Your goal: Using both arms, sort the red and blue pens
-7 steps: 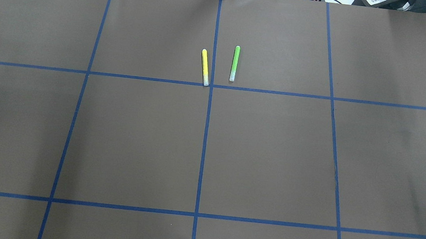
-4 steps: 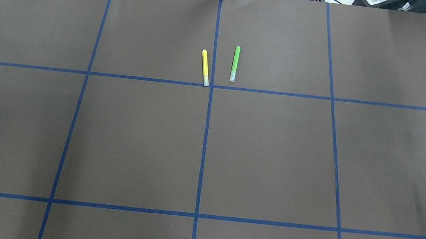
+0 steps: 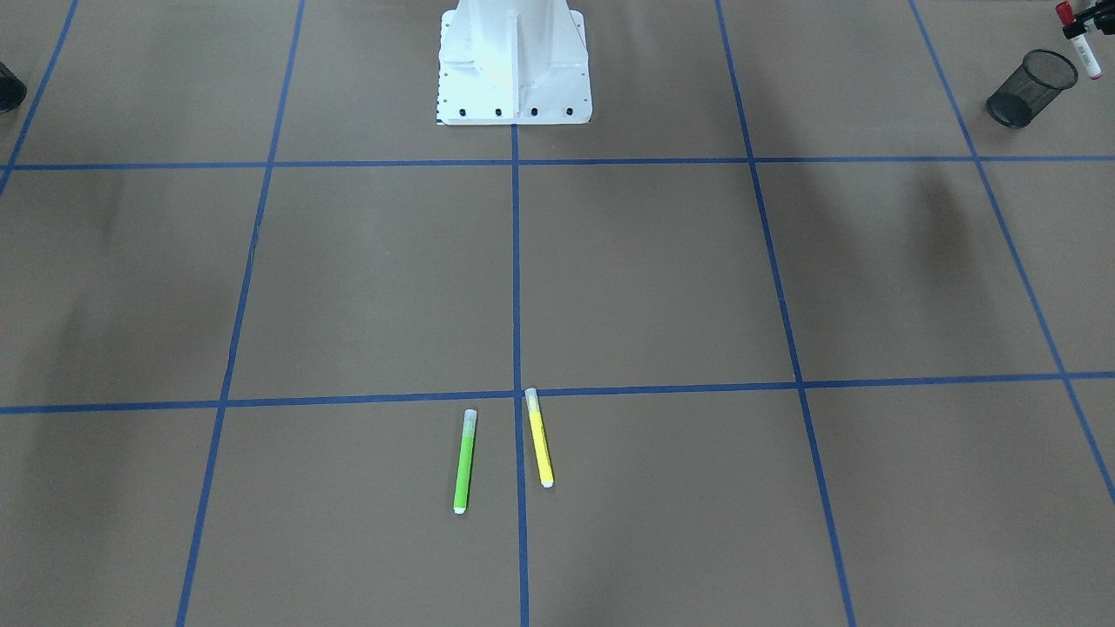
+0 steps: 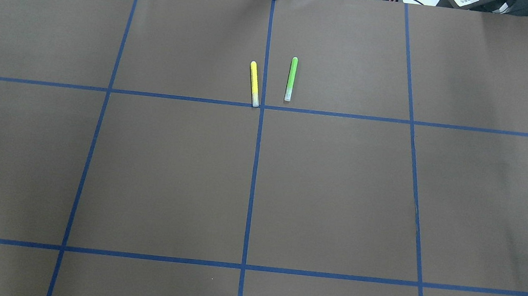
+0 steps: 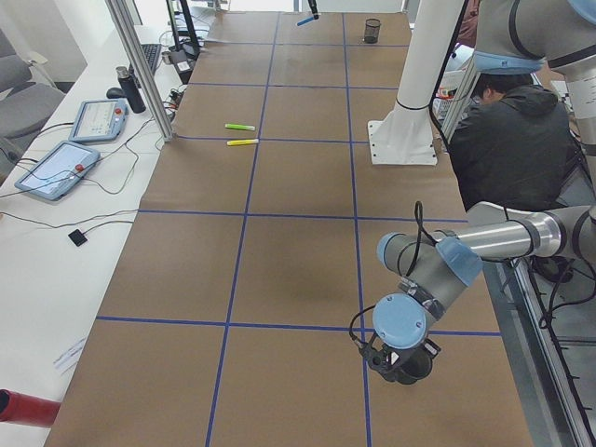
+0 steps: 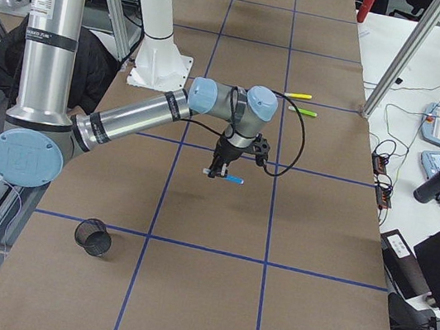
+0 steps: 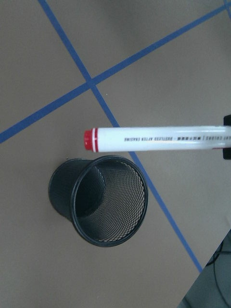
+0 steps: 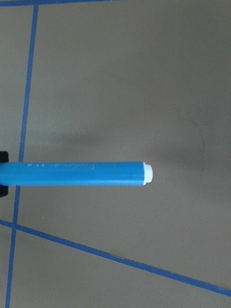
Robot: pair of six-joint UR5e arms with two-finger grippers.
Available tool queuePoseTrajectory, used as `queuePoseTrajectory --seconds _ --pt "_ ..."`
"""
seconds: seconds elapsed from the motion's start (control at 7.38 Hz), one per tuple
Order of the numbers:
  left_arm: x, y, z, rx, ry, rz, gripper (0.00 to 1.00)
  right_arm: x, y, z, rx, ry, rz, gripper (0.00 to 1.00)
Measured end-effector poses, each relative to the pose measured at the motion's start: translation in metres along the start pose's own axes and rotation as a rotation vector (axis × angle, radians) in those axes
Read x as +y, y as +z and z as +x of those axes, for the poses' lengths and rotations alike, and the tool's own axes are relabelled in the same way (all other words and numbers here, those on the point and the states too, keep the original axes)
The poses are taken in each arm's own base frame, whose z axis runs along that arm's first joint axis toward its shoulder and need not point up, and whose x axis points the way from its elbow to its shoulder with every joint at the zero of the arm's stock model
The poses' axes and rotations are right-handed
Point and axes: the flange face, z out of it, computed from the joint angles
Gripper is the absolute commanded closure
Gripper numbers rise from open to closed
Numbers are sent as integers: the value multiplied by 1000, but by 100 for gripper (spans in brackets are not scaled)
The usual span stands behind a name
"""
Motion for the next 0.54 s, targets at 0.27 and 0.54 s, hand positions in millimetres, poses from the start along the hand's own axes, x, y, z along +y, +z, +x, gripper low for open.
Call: queuePoseTrajectory --seconds 0.27,0.54 --pt "-11 9 -12 33 -46 -27 100 0 -2 0 0 -2 5 100" --pt "-16 18 -28 39 -88 -52 100 1 -5 0 0 -3 13 100"
